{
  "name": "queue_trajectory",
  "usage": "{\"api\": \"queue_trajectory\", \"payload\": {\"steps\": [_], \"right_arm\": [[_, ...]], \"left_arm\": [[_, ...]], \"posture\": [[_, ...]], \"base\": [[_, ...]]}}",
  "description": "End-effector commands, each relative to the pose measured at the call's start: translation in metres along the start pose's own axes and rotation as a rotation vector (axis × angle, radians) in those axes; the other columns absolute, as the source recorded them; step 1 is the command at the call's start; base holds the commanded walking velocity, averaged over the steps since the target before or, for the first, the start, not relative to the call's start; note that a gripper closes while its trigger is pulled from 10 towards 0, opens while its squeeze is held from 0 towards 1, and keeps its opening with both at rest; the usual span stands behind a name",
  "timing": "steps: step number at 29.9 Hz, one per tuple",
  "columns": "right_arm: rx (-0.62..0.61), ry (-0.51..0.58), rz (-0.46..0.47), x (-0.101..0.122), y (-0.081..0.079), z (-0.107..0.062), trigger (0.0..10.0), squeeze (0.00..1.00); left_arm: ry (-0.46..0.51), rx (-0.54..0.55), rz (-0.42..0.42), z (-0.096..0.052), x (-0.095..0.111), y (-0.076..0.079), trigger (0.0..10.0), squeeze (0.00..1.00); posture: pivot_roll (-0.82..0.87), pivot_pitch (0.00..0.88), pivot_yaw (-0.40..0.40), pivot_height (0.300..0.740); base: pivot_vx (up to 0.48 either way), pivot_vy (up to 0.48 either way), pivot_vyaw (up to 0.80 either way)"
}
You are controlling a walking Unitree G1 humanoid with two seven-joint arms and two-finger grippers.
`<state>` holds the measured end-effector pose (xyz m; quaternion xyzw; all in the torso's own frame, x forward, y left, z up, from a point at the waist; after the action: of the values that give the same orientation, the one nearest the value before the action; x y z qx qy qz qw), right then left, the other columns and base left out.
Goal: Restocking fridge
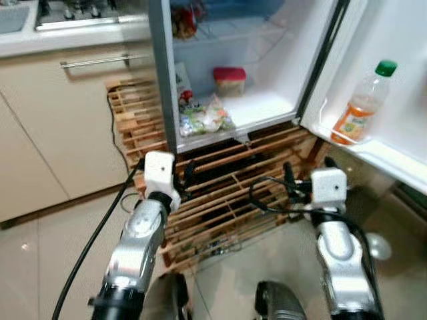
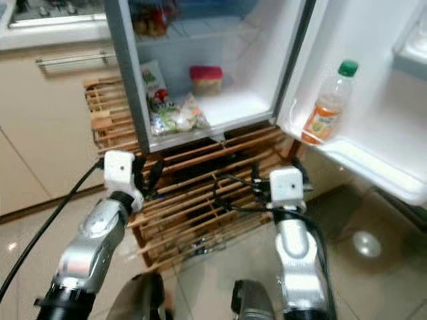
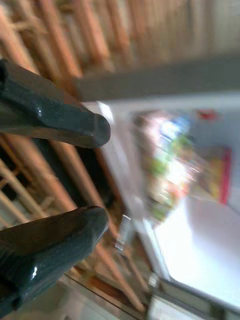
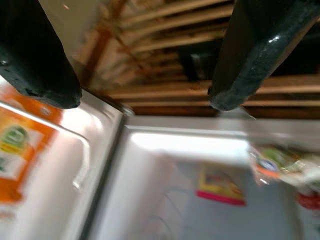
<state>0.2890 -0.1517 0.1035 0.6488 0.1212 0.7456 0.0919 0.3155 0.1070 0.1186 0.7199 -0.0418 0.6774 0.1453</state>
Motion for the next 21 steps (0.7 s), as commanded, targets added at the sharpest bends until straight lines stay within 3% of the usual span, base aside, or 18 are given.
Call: {"api": "queue_trajectory", "payload": {"steps": [1, 14, 18, 21], "right_arm": [[-0.002, 0.005, 0.001, 0.002, 0.0, 0.005, 10.0, 0.0], [0.041, 0.027, 0.029, 0.007, -0.01, 0.013, 10.0, 0.0], [0.146, 0.081, 0.102, 0.016, -0.021, 0.009, 10.0, 0.0], [0.158, 0.082, 0.102, 0.017, -0.023, 0.009, 10.0, 0.0]], "left_arm": [[0.015, -0.014, 0.014, 0.004, 0.002, 0.007, 10.0, 0.0], [0.071, 0.004, 0.037, 0.015, 0.019, 0.005, 10.0, 0.0], [0.137, 0.053, 0.058, 0.012, 0.031, -0.001, 10.0, 0.0], [0.151, 0.057, 0.075, 0.013, 0.034, 0.0, 10.0, 0.0]], "posture": [[-0.09, 0.0, 0.015, 0.652], [-0.08, 0.0, 0.016, 0.652], [-0.08, 0.0, 0.011, 0.652], [-0.08, 0.0, 0.011, 0.652]], "base": [[0.304, -0.368, 0.0], [0.359, -0.314, 0.0], [0.0, 0.0, 0.0], [0.0, 0.0, 0.0]]}}
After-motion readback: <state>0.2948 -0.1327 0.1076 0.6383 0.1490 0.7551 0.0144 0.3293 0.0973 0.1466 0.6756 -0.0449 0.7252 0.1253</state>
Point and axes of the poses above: a point about 5 cm out from each wrist's last joint towards the gripper, its own z axis pointing out of the wrist towards the gripper, its own x axis along the axis of the wrist's last joint, y = z × x, the point moved 1 cm from there along z, pointing out of the wrist towards the gripper, and after that the axes turned 6 degrees about -z, right-handed, at the moved point
